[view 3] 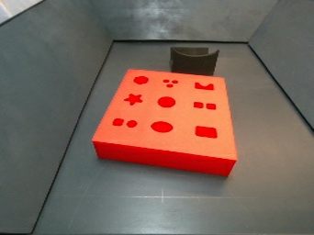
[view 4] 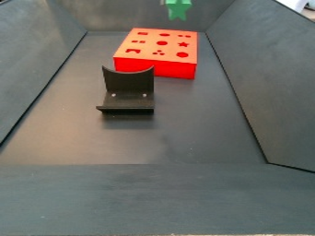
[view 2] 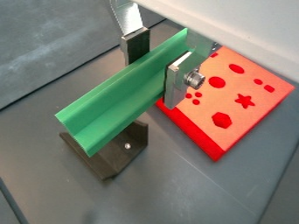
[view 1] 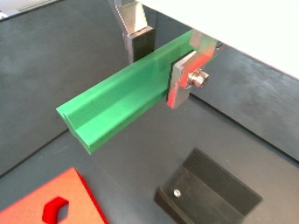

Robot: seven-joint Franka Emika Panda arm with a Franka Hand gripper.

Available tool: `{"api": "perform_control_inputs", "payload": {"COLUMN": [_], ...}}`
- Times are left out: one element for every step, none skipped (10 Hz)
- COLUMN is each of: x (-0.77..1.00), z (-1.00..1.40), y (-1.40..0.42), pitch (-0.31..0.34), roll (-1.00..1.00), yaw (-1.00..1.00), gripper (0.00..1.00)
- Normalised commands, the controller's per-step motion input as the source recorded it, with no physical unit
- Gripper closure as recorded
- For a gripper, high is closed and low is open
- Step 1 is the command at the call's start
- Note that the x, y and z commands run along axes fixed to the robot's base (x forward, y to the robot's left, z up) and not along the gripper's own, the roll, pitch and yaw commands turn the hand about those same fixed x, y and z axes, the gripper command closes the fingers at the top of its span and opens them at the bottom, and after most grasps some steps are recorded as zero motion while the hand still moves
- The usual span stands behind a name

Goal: Pick up the star object. Move up. Place the star object on the fixture. Regrasp the star object. Move to above the board. Insert the star object.
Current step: Place the star object on the fixture.

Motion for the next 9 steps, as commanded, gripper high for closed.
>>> {"api": "perform_control_inputs", "payload": {"x": [1.00, 1.00, 1.00, 1.00, 1.00, 1.00, 0.95, 0.79, 0.67], "z": [0.06, 0.05, 0.03, -0.58, -0.58, -0.51, -0.30, -0.14, -0.08], "y": [-0.07, -0.06, -0.05, 0.04, 0.06, 0.08, 0.05, 0.04, 0.04], "pitch": [0.151, 0.150, 0.147, -0.017, -0.021, -0.028, -0.028, -0.009, 0.018], "roll": [-0.06, -0.06, -0.05, -1.00, -1.00, -1.00, -1.00, -1.00, -1.00], "yaw": [0.03, 0.03, 0.03, 0.02, 0.01, 0.00, -0.01, -0.01, -0.02], "gripper": [1.00, 1.00, 1.00, 1.00, 1.00, 1.00, 1.00, 1.00, 1.00]}}
